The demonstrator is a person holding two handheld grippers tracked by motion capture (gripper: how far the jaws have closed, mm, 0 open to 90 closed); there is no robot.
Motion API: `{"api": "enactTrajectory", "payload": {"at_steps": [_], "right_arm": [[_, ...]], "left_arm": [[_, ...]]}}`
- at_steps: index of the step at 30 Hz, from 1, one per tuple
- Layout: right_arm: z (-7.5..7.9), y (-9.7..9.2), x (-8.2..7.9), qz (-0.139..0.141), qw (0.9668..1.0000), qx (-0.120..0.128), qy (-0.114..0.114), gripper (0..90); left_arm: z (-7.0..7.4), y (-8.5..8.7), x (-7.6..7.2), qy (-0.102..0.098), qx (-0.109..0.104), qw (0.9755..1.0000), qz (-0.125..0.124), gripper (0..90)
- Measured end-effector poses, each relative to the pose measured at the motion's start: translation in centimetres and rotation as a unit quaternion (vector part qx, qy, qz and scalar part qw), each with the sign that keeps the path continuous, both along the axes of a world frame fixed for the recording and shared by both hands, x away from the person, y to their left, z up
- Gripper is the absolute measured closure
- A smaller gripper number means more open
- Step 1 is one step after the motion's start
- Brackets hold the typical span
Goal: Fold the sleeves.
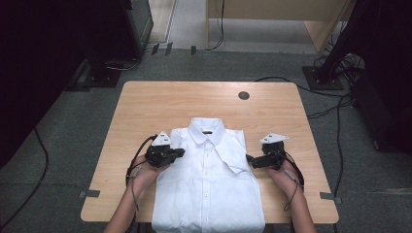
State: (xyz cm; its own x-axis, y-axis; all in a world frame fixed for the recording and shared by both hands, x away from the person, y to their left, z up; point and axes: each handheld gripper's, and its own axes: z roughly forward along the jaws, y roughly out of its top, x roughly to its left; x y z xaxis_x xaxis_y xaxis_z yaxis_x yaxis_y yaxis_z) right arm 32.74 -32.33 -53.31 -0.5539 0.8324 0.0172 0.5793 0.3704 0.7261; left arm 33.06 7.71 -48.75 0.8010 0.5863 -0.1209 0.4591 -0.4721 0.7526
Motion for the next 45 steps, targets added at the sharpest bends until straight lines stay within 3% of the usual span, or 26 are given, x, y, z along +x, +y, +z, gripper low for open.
{"api": "enactTrajectory", "payload": {"at_steps": [8,12,14,18,22,26,32,35,45], "right_arm": [[0.0,0.0,0.0,-0.001,1.0000,0.000,0.000,0.3],[0.0,0.0,0.0,-0.002,1.0000,0.000,0.000,0.3],[0.0,0.0,0.0,-0.002,1.0000,0.000,0.000,0.3],[0.0,0.0,0.0,-0.002,1.0000,0.000,0.000,0.3],[0.0,0.0,0.0,-0.002,1.0000,0.000,0.000,0.3],[0.0,0.0,0.0,-0.002,1.0000,0.000,0.000,0.3],[0.0,0.0,0.0,-0.002,1.0000,0.000,0.000,0.3],[0.0,0.0,0.0,-0.002,1.0000,0.000,0.000,0.3],[0.0,0.0,0.0,-0.002,1.0000,0.000,0.000,0.3]], "left_arm": [[-0.1,-1.3,-0.3,-0.003,-0.006,0.9999,-0.008,86.3],[-0.1,-1.9,-0.6,0.003,-0.009,0.9997,-0.021,86.1],[0.0,-2.2,-0.7,0.013,-0.024,0.9990,-0.035,86.0],[0.2,-2.9,-1.1,0.007,-0.022,0.9988,-0.044,84.4],[0.0,-2.8,-0.9,0.009,-0.011,0.9993,-0.033,75.1],[0.4,-2.5,-0.9,0.018,-0.018,0.9993,-0.026,68.4],[1.4,-1.9,-1.1,0.011,-0.035,0.9990,-0.027,60.1],[1.6,-1.8,-1.1,-0.003,-0.029,0.9993,-0.024,54.3],[0.7,-1.1,-0.5,-0.015,0.002,0.9999,-0.003,42.5]]}}
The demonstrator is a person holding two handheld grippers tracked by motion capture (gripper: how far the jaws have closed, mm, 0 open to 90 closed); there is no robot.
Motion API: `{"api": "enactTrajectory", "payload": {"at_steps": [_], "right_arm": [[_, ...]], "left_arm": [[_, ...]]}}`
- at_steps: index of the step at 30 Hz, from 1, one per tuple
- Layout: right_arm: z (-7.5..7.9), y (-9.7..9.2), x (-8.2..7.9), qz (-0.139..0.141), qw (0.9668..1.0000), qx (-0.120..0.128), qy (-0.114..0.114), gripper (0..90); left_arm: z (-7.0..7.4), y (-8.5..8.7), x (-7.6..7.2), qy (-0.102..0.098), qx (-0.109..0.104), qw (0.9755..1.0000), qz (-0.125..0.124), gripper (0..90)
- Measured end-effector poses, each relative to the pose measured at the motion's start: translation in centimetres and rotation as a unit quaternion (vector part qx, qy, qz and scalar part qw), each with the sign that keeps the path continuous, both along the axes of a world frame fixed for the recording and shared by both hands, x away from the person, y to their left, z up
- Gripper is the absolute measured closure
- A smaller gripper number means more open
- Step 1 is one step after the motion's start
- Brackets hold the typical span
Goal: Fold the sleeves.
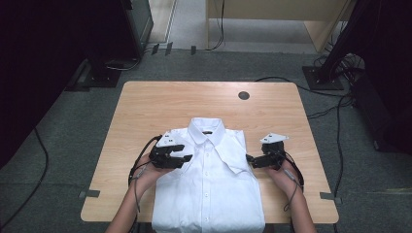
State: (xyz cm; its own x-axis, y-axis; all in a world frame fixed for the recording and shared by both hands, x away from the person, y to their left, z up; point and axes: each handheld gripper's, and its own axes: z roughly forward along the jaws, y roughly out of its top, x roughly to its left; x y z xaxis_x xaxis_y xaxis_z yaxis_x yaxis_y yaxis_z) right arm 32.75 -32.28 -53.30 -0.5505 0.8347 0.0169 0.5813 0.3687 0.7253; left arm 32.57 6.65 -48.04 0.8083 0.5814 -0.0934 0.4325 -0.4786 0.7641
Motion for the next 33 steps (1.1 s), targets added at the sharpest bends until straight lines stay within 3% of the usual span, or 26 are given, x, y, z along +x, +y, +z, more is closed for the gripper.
{"api": "enactTrajectory", "payload": {"at_steps": [10,21,25,33], "right_arm": [[0.0,0.1,0.0,-0.006,1.0000,0.001,0.000,0.3],[0.0,0.2,0.0,-0.007,1.0000,0.001,0.000,0.4],[0.0,0.2,-0.1,-0.007,1.0000,0.001,0.000,0.6],[0.0,0.2,-0.1,-0.010,0.9999,0.001,0.000,0.7]], "left_arm": [[-0.8,0.7,0.5,-0.009,0.021,0.9996,0.016,30.8],[-1.2,1.6,0.9,-0.011,0.032,0.9991,0.024,28.8],[-1.2,1.8,0.8,-0.032,0.048,0.9980,0.025,26.9],[-1.4,2.4,1.1,-0.024,0.047,0.9981,0.031,26.8]]}}
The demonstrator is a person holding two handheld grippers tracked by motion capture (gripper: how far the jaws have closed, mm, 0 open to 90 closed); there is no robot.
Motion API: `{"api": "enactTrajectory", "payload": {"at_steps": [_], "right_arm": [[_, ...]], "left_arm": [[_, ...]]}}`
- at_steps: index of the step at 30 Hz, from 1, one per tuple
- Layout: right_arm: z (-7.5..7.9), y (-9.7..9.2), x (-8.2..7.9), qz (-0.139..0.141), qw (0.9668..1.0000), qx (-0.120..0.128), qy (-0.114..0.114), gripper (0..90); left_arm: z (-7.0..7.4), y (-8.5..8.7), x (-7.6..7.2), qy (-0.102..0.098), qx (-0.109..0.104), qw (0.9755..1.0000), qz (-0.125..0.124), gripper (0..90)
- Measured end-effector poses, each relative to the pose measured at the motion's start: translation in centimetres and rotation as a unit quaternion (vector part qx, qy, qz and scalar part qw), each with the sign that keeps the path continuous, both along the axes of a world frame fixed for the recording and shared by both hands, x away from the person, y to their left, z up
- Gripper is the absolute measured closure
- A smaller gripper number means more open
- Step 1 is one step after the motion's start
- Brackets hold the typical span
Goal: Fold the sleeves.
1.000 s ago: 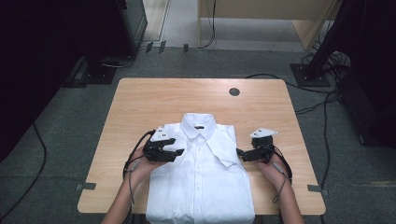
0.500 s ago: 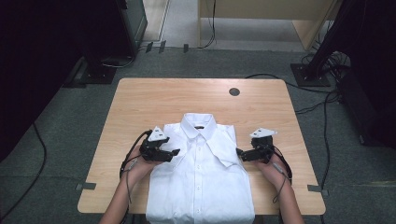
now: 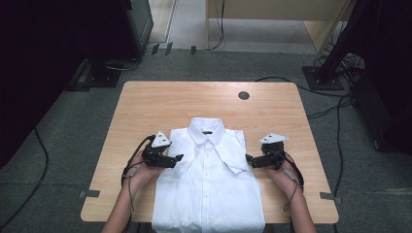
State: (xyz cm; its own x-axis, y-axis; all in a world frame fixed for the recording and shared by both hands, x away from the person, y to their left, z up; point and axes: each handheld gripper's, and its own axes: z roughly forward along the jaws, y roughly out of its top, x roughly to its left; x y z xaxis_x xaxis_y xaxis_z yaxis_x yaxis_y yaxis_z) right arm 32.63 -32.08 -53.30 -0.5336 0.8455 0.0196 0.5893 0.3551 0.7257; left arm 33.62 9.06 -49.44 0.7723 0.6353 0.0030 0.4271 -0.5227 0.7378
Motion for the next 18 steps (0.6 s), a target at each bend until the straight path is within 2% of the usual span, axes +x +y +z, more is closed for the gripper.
{"api": "enactTrajectory", "payload": {"at_steps": [16,17,18], "right_arm": [[-0.01,0.07,-0.05,-0.005,1.0000,0.000,0.000,0.7],[0.00,0.07,-0.05,-0.005,1.0000,0.000,0.000,0.7],[-0.01,0.07,-0.05,-0.004,1.0000,0.000,0.000,0.7]], "left_arm": [[-0.28,0.94,0.24,0.010,0.003,0.9999,0.002,26.7],[-0.31,1.00,0.25,0.009,0.004,0.9999,0.002,25.9],[-0.33,1.03,0.27,0.009,0.004,0.9999,0.004,20.4]]}}
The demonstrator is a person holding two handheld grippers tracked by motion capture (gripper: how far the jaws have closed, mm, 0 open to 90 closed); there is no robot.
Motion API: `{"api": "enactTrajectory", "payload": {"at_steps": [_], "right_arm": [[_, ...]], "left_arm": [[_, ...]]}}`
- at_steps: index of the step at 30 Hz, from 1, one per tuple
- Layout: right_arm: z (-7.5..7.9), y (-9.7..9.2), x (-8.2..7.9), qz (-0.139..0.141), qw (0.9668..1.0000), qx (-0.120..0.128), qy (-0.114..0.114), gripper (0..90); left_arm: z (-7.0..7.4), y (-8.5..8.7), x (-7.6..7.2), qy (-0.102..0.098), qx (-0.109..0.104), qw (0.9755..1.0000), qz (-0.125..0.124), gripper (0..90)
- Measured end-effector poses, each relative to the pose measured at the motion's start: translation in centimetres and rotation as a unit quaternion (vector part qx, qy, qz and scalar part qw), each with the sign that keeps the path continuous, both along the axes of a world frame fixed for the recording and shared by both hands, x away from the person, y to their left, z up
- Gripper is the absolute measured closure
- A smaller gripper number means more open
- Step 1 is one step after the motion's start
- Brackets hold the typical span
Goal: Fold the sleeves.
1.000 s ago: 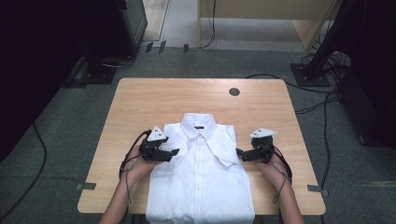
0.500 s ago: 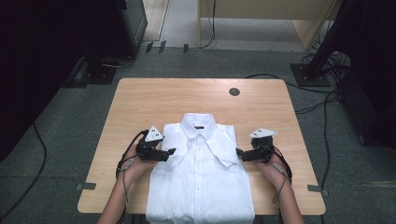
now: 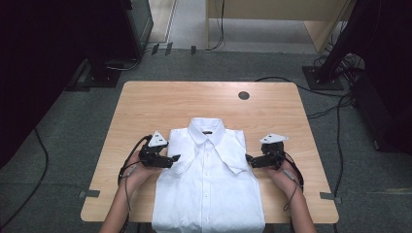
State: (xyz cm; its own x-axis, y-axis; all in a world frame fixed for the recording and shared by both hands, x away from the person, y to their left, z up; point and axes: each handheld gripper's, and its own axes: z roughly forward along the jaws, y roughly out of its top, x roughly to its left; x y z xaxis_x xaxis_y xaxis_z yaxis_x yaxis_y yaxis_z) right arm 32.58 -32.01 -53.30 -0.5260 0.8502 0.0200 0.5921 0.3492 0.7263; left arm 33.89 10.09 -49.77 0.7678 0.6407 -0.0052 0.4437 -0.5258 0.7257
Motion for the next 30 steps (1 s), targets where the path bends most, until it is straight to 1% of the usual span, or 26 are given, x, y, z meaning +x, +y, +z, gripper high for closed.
{"api": "enactTrajectory", "payload": {"at_steps": [4,15,25,27,30], "right_arm": [[0.0,0.0,0.0,0.000,1.0000,0.000,0.000,0.7],[0.0,0.0,0.0,0.000,1.0000,0.000,0.000,0.7],[0.0,0.0,0.0,0.000,1.0000,0.000,0.000,0.7],[0.0,0.0,0.0,0.000,1.0000,0.000,0.000,0.7],[0.0,0.0,0.0,0.000,1.0000,0.000,0.000,0.7]], "left_arm": [[0.0,0.3,0.1,0.004,-0.003,1.0000,0.002,20.5],[0.0,1.2,0.2,0.002,-0.007,1.0000,0.004,20.5],[-0.2,1.7,0.1,-0.001,0.000,1.0000,-0.004,20.5],[-0.4,1.8,0.1,-0.006,0.005,1.0000,-0.001,20.5],[-0.6,1.9,0.2,-0.004,0.006,1.0000,-0.002,20.4]]}}
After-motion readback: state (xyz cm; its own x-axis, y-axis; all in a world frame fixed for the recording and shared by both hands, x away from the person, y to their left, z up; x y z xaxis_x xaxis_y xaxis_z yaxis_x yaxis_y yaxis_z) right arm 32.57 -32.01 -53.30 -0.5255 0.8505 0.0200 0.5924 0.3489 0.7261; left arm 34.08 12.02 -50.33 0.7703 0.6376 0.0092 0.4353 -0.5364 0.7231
